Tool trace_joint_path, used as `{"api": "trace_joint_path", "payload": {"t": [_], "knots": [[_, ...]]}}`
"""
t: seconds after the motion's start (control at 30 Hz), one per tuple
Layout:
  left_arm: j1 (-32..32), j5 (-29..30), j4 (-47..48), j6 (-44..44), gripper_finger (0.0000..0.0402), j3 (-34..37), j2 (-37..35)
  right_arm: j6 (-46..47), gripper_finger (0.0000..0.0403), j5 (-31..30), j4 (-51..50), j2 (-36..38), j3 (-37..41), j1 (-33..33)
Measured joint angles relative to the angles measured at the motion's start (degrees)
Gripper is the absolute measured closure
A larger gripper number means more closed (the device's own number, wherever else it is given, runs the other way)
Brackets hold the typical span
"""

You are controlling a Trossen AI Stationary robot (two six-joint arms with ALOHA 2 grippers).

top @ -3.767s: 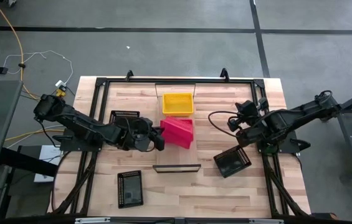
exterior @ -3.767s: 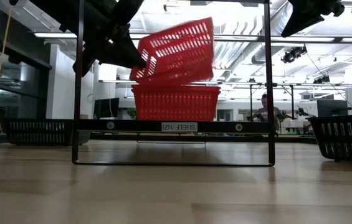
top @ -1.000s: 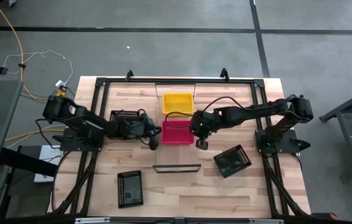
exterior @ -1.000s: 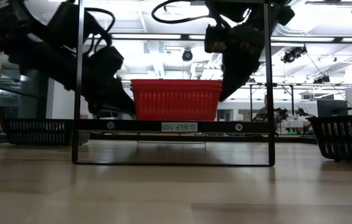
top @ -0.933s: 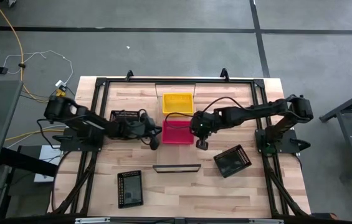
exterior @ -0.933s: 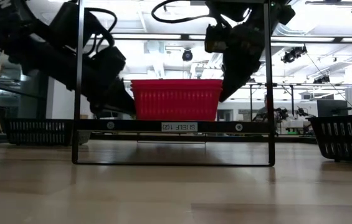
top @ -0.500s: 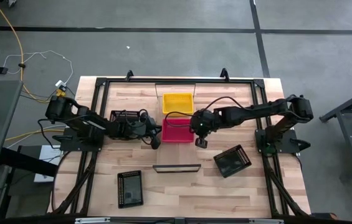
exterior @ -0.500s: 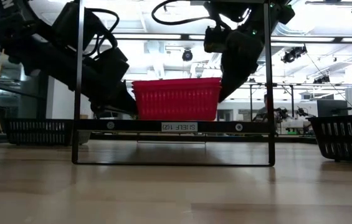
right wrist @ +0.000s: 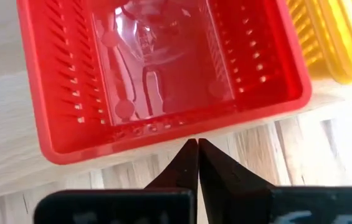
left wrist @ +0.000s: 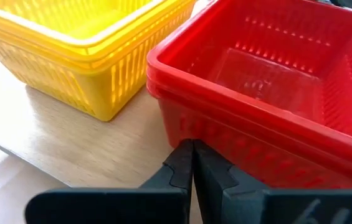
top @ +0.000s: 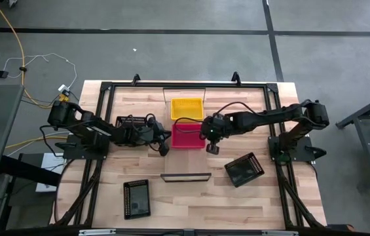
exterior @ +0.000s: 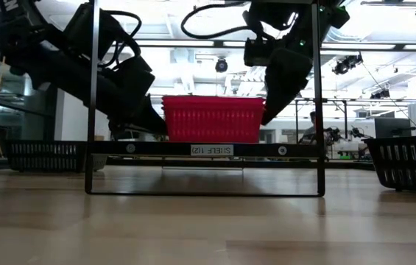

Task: Stack baskets on shelf by color
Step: Stack the red bin on the red bin on the shelf, then put the right black bin on the shelf

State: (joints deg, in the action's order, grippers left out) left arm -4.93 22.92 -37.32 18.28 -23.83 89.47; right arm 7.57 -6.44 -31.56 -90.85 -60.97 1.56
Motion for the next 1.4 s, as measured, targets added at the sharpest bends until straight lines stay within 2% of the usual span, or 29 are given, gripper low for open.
{"api": "trace_joint_path", "payload": {"t": [0.23, 0.37, 0.63, 0.77, 0.93, 1.1, 1.27, 1.4], "knots": [[0.0, 0.0, 0.5, -0.5, 0.0401, 0.0, -0.9, 0.0, 0.0403, 0.3, -0.4, 0.0, 0.0, 0.0], [0.0, 0.3, 3.7, -1.8, 0.0401, 0.0, -3.2, -0.1, 0.0403, 0.4, -1.4, 0.3, 0.0, 0.0], [0.0, 6.9, 18.8, -2.0, 0.0401, 0.0, -12.2, 0.0, 0.0403, 0.1, -8.9, 1.3, 0.0, 1.3], [0.0, 8.2, 22.0, -4.0, 0.0401, 1.1, -18.2, 0.1, 0.0403, -2.1, -12.9, 2.7, 0.0, 1.9], [-0.6, 6.0, 20.4, -7.2, 0.0401, 4.9, -26.9, 1.2, 0.0403, -2.6, -15.7, 5.7, 0.4, 3.0], [-2.7, 1.5, 13.5, -8.7, 0.0401, 11.0, -35.8, 5.0, 0.0403, -0.9, -7.6, 13.7, 9.8, 3.4], [-4.8, -10.8, 8.9, -11.8, 0.0401, 14.3, -42.1, 18.9, 0.0403, 4.6, -4.2, 23.2, 18.0, 2.5], [-5.2, -12.9, 8.9, -11.4, 0.0401, 14.3, -43.6, 29.8, 0.0403, 8.5, -9.8, 29.0, 18.1, -1.2]]}}
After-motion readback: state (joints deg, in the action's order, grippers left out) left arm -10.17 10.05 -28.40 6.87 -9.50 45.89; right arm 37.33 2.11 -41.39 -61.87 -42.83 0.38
